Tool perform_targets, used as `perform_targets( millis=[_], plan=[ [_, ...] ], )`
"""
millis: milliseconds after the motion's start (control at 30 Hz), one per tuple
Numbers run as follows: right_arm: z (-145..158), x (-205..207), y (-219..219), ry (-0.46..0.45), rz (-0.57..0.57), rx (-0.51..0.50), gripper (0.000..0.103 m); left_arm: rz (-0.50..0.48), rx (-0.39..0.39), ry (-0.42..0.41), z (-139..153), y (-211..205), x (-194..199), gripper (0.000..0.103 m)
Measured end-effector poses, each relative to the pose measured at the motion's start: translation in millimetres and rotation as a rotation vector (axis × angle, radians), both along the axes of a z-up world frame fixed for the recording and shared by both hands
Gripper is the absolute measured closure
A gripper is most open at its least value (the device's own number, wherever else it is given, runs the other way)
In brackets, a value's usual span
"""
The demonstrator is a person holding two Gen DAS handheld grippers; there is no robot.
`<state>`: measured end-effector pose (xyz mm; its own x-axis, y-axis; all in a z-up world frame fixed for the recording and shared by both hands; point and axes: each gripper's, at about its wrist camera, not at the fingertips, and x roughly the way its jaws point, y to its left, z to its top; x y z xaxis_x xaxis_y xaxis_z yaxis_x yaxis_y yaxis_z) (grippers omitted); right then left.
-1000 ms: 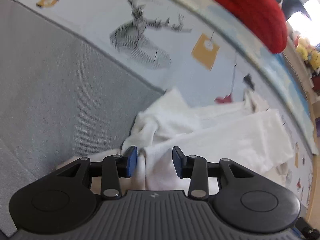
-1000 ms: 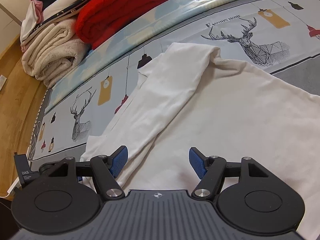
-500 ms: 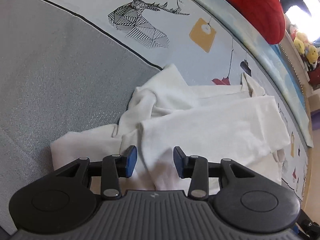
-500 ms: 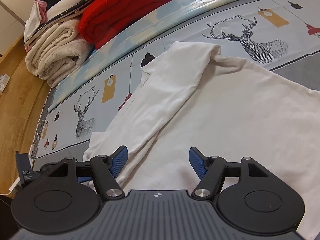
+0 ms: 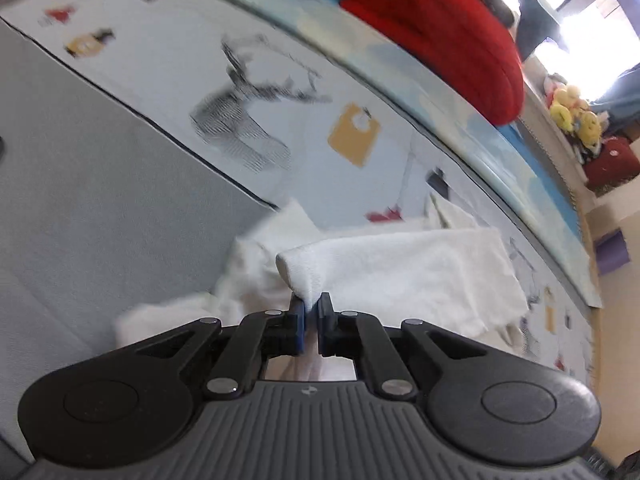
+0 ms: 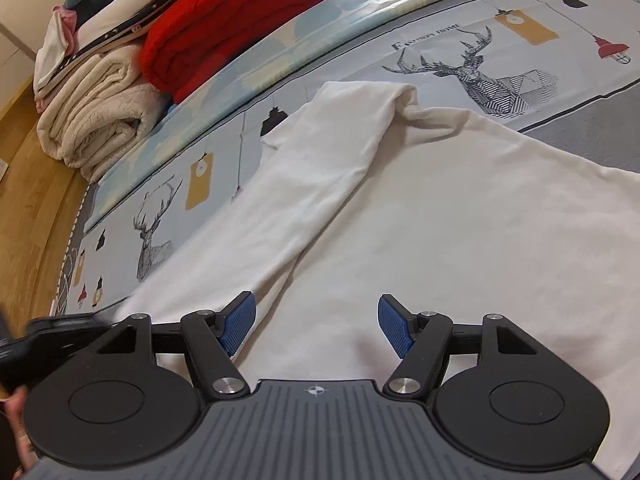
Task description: Fold small clothes
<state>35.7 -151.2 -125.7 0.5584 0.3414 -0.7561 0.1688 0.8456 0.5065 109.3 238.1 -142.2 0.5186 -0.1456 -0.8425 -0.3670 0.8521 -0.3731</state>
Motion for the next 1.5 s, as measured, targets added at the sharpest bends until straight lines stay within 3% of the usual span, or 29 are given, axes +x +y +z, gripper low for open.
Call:
perform_targets(
  millis=[67, 133, 233, 400, 467, 533, 567, 600, 633, 667, 767, 833, 900, 933, 967, 1000, 1067, 1133, 1233, 1300, 1400, 1500],
  plan=[
    [0, 7, -3, -0.008, -0.009, -0.002, 0.033, -0.001, 0.034, 0.055, -15, 4, 3, 0.097],
    [-1, 20, -7, -0.053, -0.026, -0.010, 0.033, 0.002, -0.021, 0.106, -33, 9, 5, 0.097],
    [-9, 57, -23, -0.076, -0.068, -0.004, 0.033, -0.005, -0.043, 0.107, -40, 5, 3, 0.096],
    [-28, 125, -58, -0.044, -0.155, 0.112, 0.033, -0.027, -0.061, 0.137, -50, 3, 3, 0.096],
    [-36, 149, -59, -0.026, -0.179, 0.113, 0.033, -0.017, -0.079, 0.153, -53, 7, 3, 0.096],
    [-49, 167, -58, 0.016, -0.221, 0.111, 0.045, -0.004, -0.082, 0.169, -55, 13, 6, 0.096],
    [-54, 173, -58, 0.026, -0.237, 0.096, 0.080, 0.004, -0.059, 0.184, -58, 17, 8, 0.095],
    [-57, 178, -56, 0.029, -0.251, 0.051, 0.098, 0.014, -0.049, 0.196, -61, 21, 9, 0.094],
    [-57, 185, -55, 0.031, -0.257, -0.025, 0.098, 0.028, -0.046, 0.216, -67, 27, 10, 0.093],
    [-57, 189, -55, 0.023, -0.270, -0.072, 0.098, 0.035, -0.052, 0.229, -73, 31, 11, 0.087],
    [-65, 200, -64, 0.049, -0.297, -0.129, 0.096, 0.035, -0.070, 0.228, -79, 35, 13, 0.085],
    [-71, 203, -66, 0.067, -0.244, -0.157, 0.090, 0.008, -0.039, 0.215, -73, 31, 14, 0.078],
    [-68, 194, -68, 0.052, -0.202, -0.143, 0.076, -0.023, -0.021, 0.189, -63, 23, 12, 0.041],
    [-64, 185, -70, 0.043, -0.188, -0.122, 0.069, -0.033, -0.008, 0.166, -57, 19, 9, 0.032],
    [-59, 176, -72, 0.034, -0.177, -0.102, 0.053, -0.043, 0.018, 0.139, -49, 14, 7, 0.018],
    [-52, 162, -73, 0.024, -0.167, -0.092, 0.043, -0.055, 0.045, 0.112, -41, 8, 3, 0.014],
    [-35, 128, -70, -0.014, -0.116, -0.079, 0.041, -0.114, 0.074, 0.089, -34, -8, -2, 0.014],
    [-21, 100, -59, -0.032, -0.040, -0.057, 0.041, -0.161, 0.130, 0.120, -38, -25, -5, 0.014],
    [-9, 69, -39, -0.047, 0.011, -0.044, 0.041, -0.245, 0.342, 0.187, -65, -52, -9, 0.014],
    [-4, 51, -26, -0.065, 0.037, -0.050, 0.041, -0.281, 0.417, 0.200, -79, -63, -17, 0.013],
    [7, 22, -14, -0.059, 0.038, -0.037, 0.041, -0.325, 0.385, 0.194, -60, -71, -32, 0.014],
    [36, -17, -22, -0.115, 0.012, 0.016, 0.041, -0.302, 0.315, 0.102, -25, -80, -64, 0.013]
  ],
)
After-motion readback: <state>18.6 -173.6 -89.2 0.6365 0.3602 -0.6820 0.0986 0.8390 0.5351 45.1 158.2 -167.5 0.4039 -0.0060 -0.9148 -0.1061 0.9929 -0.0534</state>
